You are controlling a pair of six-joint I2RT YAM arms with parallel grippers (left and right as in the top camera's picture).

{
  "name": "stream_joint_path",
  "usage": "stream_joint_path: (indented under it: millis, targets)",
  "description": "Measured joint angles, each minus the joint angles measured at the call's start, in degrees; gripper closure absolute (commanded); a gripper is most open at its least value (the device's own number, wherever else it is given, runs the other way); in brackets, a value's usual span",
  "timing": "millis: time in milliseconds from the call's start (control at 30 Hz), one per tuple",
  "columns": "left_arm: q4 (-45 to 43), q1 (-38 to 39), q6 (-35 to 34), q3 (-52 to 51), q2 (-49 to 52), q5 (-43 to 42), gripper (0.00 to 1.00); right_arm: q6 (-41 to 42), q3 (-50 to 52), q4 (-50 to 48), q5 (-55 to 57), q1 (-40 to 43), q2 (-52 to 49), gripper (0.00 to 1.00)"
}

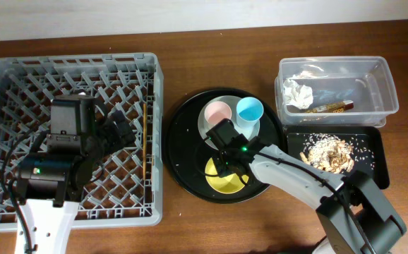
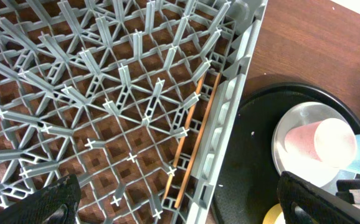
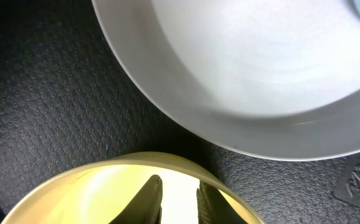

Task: Sort waste into correct bins and load items into the dishwasher rack
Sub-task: 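Return the emptied yellow bowl to the round tray with the right gripper, then grasp the pink cup with the right gripper and pass it toward the left gripper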

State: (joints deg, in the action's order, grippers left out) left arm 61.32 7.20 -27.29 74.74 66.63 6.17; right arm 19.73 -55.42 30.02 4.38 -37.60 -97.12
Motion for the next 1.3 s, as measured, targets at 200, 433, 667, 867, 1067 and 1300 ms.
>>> stream_joint_path:
  millis: [200,433,667,867,1067,1300]
  targets:
    - [0.26,0.00,0.00,0.00,0.00,-0.02,0.01,-1.97,-13.51,20.70,-3.63,0.00,1.97,0.49]
    - [0.37,0.00,0.00,0.00,0.00,0.00,0.01,-12.00,-30.29,24.02,-4.22,0.00,6.75,0.45]
    - [0.42,0.00,0.00,0.00,0.00,0.00,0.01,-14.51,-30.08,15.91,-2.19,0.00,-5.51,0.39]
    - [0.44,0.00,0.00,0.00,0.00,0.00,0.01,-14.99,-29.92,11.13,6.58,0.00,-13.07,0.45]
    - [0.42,0.00,0.00,0.00,0.00,0.00,0.01,-15.23,-29.88,12.15,8.28,0.00,-15.28,0.69]
    - [0.48,0.00,0.00,0.00,0.00,0.00,0.01,-16.02,-31.98,17.59,8.46,0.00,-14.91,0.96]
